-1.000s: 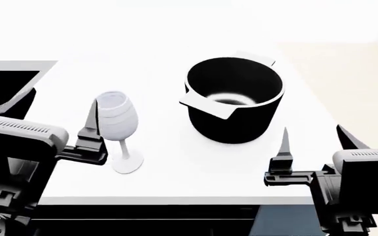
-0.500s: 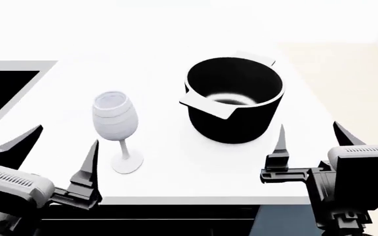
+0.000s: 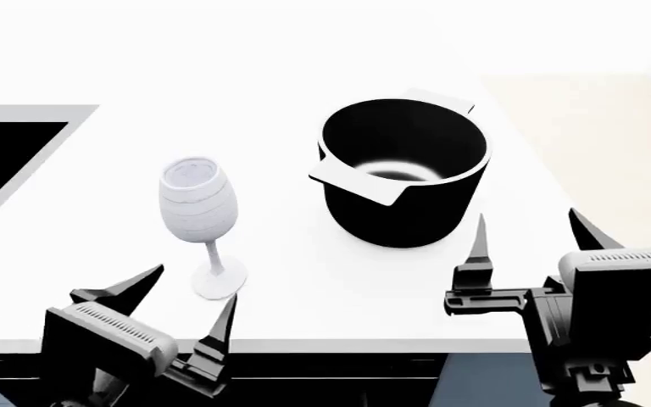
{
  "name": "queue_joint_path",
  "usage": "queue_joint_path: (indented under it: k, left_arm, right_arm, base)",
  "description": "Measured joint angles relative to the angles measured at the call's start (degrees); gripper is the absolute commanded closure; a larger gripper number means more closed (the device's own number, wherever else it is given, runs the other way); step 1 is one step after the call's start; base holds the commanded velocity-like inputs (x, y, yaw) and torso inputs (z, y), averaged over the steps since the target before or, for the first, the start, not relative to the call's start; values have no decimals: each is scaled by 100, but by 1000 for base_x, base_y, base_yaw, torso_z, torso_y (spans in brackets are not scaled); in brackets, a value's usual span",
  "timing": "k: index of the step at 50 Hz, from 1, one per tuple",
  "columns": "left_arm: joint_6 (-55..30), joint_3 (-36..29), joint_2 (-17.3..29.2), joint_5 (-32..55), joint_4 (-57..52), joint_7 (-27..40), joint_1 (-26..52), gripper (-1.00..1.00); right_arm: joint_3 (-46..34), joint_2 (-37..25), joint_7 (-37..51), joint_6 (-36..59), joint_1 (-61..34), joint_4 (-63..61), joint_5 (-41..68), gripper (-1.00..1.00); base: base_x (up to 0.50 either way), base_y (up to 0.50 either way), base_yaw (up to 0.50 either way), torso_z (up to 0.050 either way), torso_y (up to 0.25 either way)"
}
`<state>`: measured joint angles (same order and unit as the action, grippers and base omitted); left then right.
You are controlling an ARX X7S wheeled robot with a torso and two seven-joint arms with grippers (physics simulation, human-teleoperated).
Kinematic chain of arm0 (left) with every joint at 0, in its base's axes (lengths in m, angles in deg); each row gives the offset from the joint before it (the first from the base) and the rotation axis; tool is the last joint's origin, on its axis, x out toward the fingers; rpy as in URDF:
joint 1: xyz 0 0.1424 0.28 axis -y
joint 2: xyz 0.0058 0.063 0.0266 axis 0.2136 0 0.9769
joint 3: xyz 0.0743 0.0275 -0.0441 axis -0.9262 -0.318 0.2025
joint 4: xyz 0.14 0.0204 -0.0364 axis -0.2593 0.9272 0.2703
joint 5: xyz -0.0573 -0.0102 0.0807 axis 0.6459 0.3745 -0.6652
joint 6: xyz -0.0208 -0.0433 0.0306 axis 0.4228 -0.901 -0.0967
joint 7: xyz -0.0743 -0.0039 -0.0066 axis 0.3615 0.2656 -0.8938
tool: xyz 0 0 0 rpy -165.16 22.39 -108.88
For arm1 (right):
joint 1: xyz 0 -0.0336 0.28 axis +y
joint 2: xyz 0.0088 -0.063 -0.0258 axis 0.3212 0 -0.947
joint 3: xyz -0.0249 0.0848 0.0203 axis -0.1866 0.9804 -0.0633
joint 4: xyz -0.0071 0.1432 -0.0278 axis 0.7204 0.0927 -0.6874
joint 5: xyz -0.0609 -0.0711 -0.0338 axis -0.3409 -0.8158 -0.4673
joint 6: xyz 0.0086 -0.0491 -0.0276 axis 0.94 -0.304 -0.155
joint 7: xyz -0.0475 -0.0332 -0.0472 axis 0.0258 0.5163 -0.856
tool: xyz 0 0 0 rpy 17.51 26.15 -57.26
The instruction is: Pick the wine glass and pot and place them in the sink. Then turn on the water.
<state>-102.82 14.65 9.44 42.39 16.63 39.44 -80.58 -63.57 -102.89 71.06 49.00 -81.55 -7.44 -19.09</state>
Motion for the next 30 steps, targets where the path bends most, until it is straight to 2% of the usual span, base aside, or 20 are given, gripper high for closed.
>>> queue_joint_path:
  k: [30]
  left_arm:
    - [-442, -580, -324, -163, 884, 193, 1275, -100]
  right_arm:
    - [58, -24, -2, -371, 279, 118, 11, -100]
  base:
    - [0, 0, 0, 0, 0]
